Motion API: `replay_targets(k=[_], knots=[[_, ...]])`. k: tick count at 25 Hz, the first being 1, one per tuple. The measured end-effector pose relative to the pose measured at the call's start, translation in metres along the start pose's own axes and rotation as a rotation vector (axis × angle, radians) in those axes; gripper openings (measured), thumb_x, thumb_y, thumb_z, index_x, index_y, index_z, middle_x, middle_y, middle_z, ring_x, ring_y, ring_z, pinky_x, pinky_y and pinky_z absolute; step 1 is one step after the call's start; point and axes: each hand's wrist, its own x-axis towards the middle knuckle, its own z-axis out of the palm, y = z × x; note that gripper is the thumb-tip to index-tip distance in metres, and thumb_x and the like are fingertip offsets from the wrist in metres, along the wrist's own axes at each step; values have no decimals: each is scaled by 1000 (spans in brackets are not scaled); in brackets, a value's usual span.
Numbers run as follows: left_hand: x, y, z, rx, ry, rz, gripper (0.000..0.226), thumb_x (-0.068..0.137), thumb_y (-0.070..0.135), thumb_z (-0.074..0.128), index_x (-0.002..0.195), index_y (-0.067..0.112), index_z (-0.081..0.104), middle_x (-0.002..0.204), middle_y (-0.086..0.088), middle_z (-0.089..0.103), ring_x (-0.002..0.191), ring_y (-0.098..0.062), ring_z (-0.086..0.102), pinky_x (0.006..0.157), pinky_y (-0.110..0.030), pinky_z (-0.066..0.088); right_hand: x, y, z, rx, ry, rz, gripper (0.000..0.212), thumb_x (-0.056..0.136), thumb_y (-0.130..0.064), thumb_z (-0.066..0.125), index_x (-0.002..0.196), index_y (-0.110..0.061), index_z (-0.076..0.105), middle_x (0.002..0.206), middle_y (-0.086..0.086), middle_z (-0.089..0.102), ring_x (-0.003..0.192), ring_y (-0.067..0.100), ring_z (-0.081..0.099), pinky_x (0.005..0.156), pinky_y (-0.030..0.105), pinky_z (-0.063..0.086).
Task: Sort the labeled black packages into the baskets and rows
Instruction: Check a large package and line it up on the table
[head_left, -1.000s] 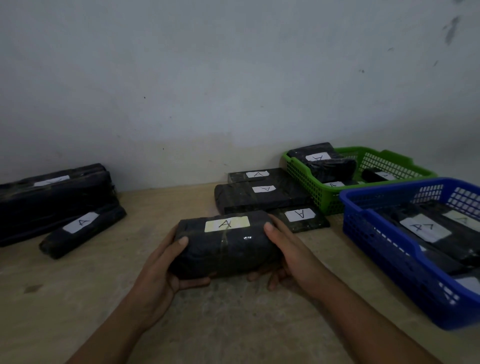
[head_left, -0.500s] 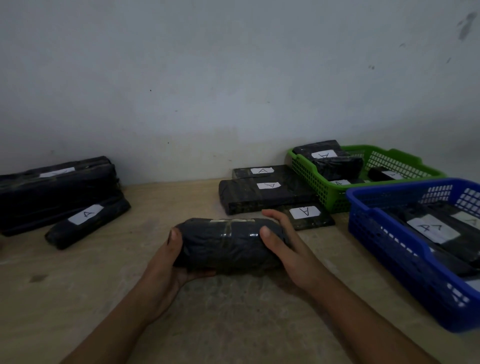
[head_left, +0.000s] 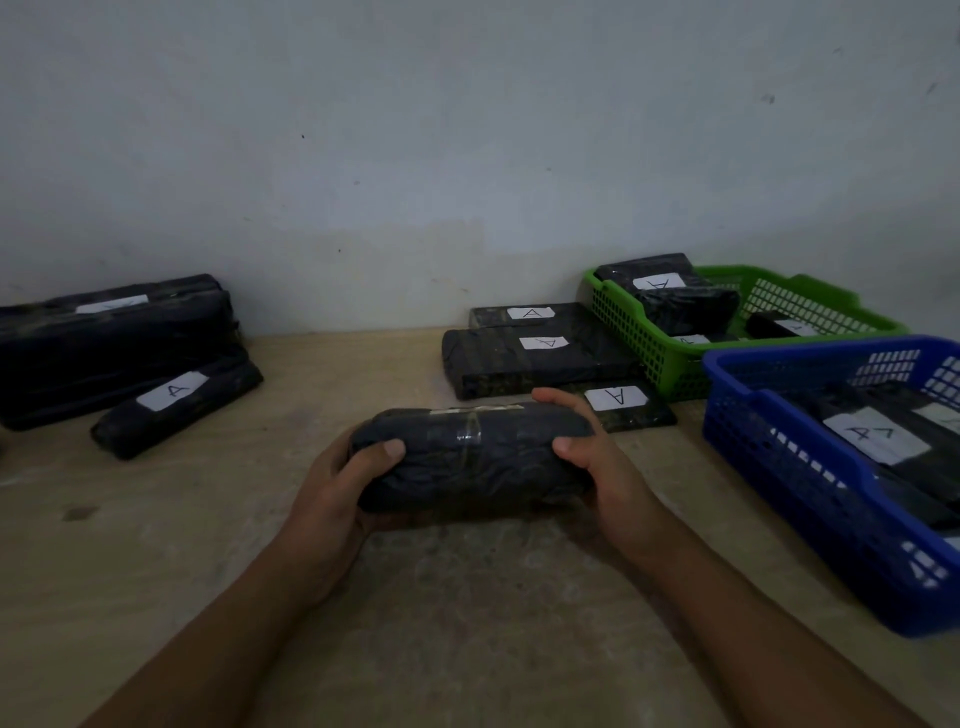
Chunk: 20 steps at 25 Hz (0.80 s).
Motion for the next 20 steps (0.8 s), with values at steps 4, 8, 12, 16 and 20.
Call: replay_targets(k=[4,8,12,16,20], knots=[[0,2,3,-37,-19,-28,87,44,51,89,117,13,60,111,-12,72,98,-28,70,65,-36,60,4,2,2,-1,94,-18,53,57,-39,62,108,-25,65,104,2,69,98,17,65,84,35,49],[-1,3,1,-62,-130,-56,96,43,52,91,123,11,57,117,-17,68,104,-35,67,75,-34,59,8,-1,0,115,181,-1,49,55,-39,66,100,-21,70,101,8,69,95,22,65,87,38,47],[-1,1,1,-33,-125,-38,100,38,45,94,123,7,57,118,-18,68,104,-33,67,76,-32,58,6,-4,1,104,207,31,60,54,-44,69,110,-21,63,107,7,69,101,25,65,90,43,48],[3,-1,-2,-4,-20,23,96,33,49,90,116,10,63,114,-15,70,101,-30,68,72,-33,60,-1,-3,3,169,91,26,71,66,-42,74,131,-40,46,127,-2,62,110,22,66,88,47,55],[3,1,0,-69,6,24,45,47,40,76,88,21,78,108,-12,73,98,-31,68,69,-34,60,-2,-3,3,137,5,-21,67,73,-21,63,134,-41,43,124,-10,63,96,15,69,65,31,56]])
